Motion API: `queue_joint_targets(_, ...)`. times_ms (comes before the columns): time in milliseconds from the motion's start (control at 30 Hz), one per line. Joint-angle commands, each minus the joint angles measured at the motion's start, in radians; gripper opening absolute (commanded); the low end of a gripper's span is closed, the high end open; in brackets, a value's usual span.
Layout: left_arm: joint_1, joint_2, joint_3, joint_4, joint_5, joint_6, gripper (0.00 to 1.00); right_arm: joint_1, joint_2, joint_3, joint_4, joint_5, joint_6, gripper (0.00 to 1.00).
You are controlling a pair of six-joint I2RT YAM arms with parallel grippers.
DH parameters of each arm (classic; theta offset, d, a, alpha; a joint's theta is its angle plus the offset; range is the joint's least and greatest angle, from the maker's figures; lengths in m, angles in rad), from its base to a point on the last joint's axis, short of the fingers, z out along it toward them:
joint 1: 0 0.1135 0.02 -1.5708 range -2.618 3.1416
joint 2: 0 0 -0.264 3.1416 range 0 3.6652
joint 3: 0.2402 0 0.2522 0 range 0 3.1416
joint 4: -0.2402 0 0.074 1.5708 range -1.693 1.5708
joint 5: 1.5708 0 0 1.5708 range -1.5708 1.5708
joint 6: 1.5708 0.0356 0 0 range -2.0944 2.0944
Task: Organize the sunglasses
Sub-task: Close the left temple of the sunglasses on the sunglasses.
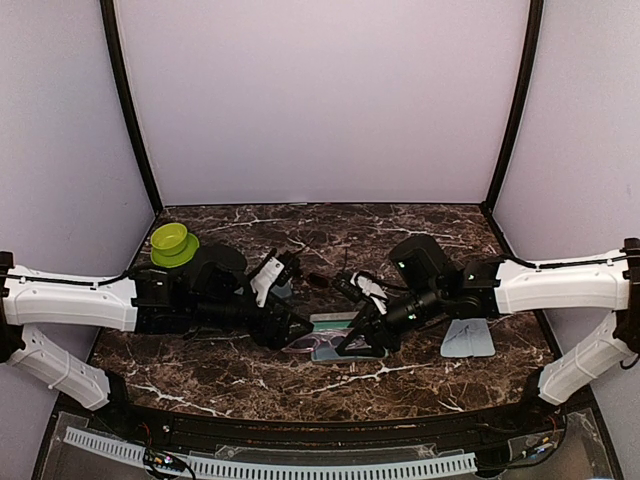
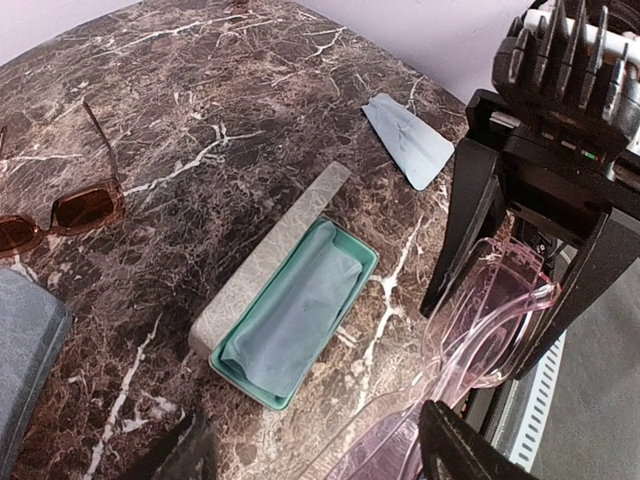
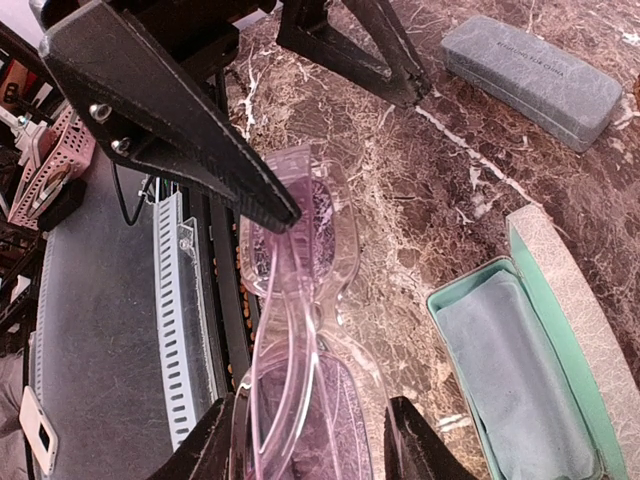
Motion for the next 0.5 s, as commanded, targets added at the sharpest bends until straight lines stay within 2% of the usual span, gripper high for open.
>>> queue_joint_targets(0, -0.007, -0.009, -0.024, 0.03, -0.014, -0.011, 0.71, 0.006, -0.017, 0.006, 0.059, -0.013, 0.007, 0.14)
queue_joint_targets(233, -0.007, -0.071, -0.025, 0.071, -0.036, 0.027, 0.74, 0.006, 0.004, 0.006, 0.03, 0.012, 0.0, 0.14)
queue_joint_targets(467, 0.004, -0.08, 0.002, 0.062, 0.074, 0.05, 0.71, 0.009, 0.022, 0.03, -0.039, 0.047, -0.038, 0.14)
